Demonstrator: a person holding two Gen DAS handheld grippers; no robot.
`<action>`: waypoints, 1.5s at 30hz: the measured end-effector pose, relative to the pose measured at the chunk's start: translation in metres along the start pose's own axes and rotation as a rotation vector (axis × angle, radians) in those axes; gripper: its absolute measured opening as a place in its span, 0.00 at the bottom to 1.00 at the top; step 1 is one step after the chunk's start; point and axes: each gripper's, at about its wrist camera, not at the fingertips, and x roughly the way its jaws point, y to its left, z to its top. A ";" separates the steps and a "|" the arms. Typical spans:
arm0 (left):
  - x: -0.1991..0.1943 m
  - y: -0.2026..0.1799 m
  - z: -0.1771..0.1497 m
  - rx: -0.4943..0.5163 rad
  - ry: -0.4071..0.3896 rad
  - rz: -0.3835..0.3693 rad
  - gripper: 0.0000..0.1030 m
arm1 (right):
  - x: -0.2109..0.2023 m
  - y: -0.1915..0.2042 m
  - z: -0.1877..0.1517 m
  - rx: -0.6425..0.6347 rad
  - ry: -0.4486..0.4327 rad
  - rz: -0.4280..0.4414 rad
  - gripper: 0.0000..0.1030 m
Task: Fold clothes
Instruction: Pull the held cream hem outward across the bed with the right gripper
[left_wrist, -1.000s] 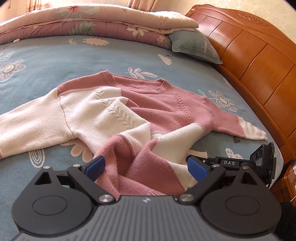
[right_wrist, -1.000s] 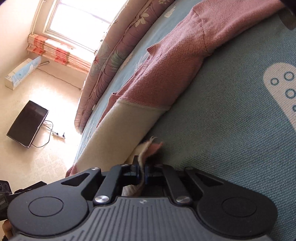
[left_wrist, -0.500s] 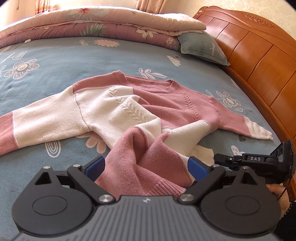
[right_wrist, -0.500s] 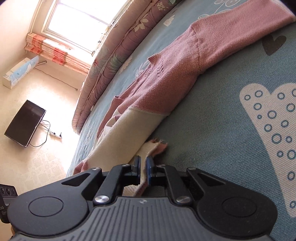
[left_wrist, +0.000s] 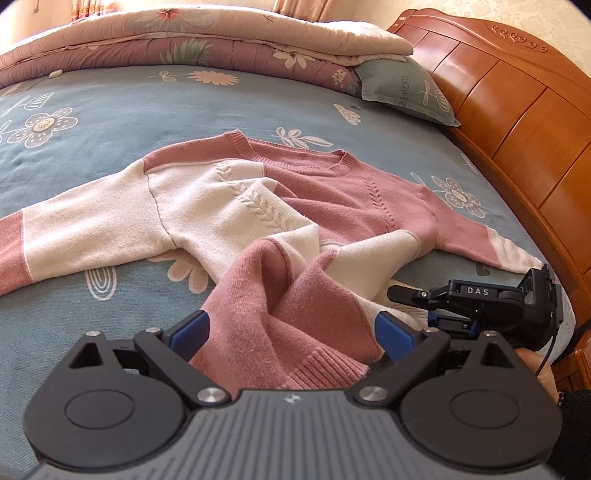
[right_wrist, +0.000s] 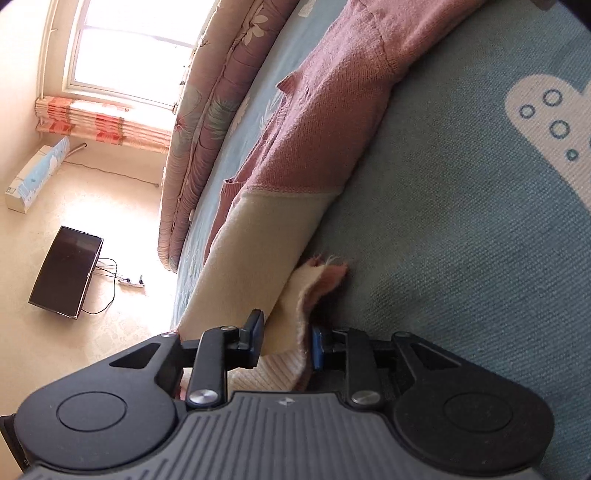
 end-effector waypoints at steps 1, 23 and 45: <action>0.001 0.001 0.000 -0.002 0.002 -0.001 0.93 | 0.008 0.002 0.001 -0.020 0.007 -0.015 0.10; -0.012 0.010 -0.003 -0.023 -0.010 0.025 0.93 | -0.036 0.031 0.000 -0.120 -0.096 0.086 0.07; -0.013 -0.020 -0.008 0.050 0.008 -0.006 0.93 | -0.224 0.029 -0.072 -0.170 -0.301 -0.002 0.07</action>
